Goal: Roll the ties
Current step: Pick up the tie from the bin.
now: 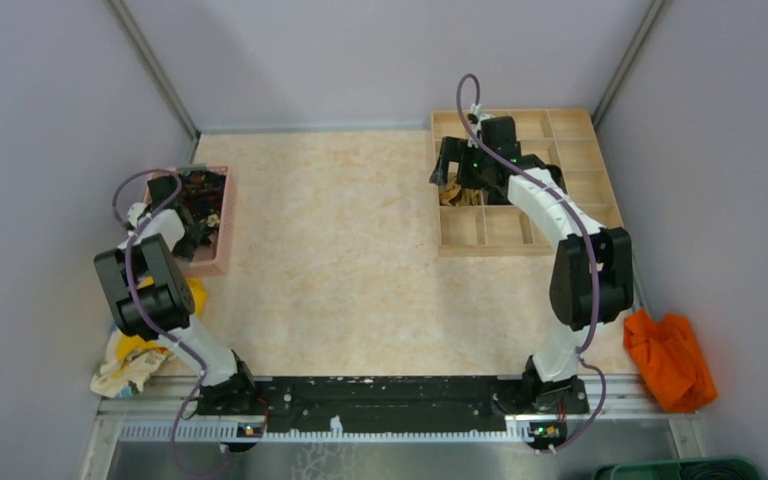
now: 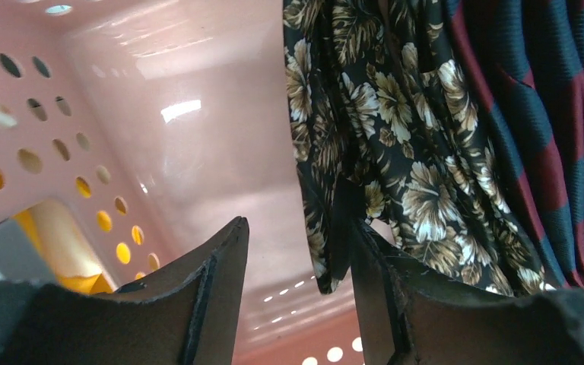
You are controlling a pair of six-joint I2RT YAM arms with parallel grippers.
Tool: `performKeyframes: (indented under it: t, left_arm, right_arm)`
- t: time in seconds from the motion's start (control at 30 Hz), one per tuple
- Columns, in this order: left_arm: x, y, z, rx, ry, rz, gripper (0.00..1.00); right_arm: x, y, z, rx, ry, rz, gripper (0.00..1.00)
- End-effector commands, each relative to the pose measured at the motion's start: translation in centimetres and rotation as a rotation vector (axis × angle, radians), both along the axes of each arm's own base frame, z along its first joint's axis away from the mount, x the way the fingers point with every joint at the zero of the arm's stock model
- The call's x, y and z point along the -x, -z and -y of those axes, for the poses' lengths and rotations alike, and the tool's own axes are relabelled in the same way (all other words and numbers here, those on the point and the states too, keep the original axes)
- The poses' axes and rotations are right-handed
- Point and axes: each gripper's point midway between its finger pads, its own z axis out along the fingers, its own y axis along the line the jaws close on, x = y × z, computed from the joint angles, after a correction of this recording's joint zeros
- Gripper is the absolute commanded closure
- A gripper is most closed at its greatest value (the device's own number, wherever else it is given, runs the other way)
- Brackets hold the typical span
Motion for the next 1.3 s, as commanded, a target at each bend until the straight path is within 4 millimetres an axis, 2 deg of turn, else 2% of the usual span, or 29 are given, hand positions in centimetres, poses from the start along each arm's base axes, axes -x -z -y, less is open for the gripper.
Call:
performKeyframes:
  t: [0.0,0.2,0.27,0.3,0.43,0.47,0.57,0.67,0.77,0.97,1.1,1.13,1.27]
  left_arm:
    - [-2.3,-0.2,-0.8,0.014,0.022,0.042,0.42]
    - [-4.8,2.2,-0.9,0.055,0.077,0.023,0.43]
    - [-6.3,2.6,-0.9,0.07,0.114,0.035,0.45]
    - [-6.9,3.0,-0.8,0.08,0.131,0.042,0.5]
    - [-8.4,4.2,-0.2,0.129,0.191,0.036,0.93]
    - [-8.4,4.5,0.0,0.142,0.205,0.029,1.0]
    - [-8.4,4.4,0.5,0.156,0.237,0.041,1.0]
    - [-8.0,3.2,1.7,0.166,0.275,0.102,1.0]
    - [-7.0,0.6,3.8,0.165,0.318,0.184,1.0]
    - [-6.2,-8.8,11.2,0.008,0.469,0.29,1.0]
    - [-3.9,-14.5,16.4,-0.063,0.579,0.389,1.0]
    - [-3.2,-16.5,17.9,-0.079,0.624,0.439,1.0]
    - [-0.4,-21.7,22.4,-0.077,0.772,0.542,1.0]
  right_arm:
    - [-1.2,-1.1,-0.7,-0.013,-0.003,0.04,0.01]
    - [-1.1,-0.5,-0.7,-0.013,-0.009,0.038,0.01]
    - [-1.0,-0.4,-0.8,-0.017,-0.012,0.039,0.01]
    - [-0.9,-0.3,-0.8,-0.016,-0.014,0.039,0.01]
    - [-1.0,-0.3,-0.7,-0.012,-0.013,0.041,0.01]
    - [-1.0,-0.3,-0.7,-0.011,-0.012,0.043,0.01]
    - [-1.1,-0.1,-0.7,-0.011,-0.011,0.046,0.01]
    - [-1.2,0.1,-0.9,-0.02,-0.014,0.04,0.01]
    - [-1.2,0.3,-1.1,-0.036,-0.016,0.036,0.01]
    - [-0.7,0.1,-1.7,-0.079,-0.031,0.037,0.01]
    - [0.5,-1.2,-1.8,-0.109,-0.035,0.059,0.01]
    - [0.8,-1.5,-1.7,-0.113,-0.033,0.065,0.01]
    - [2.7,-3.2,-1.3,-0.141,-0.024,0.115,0.01]
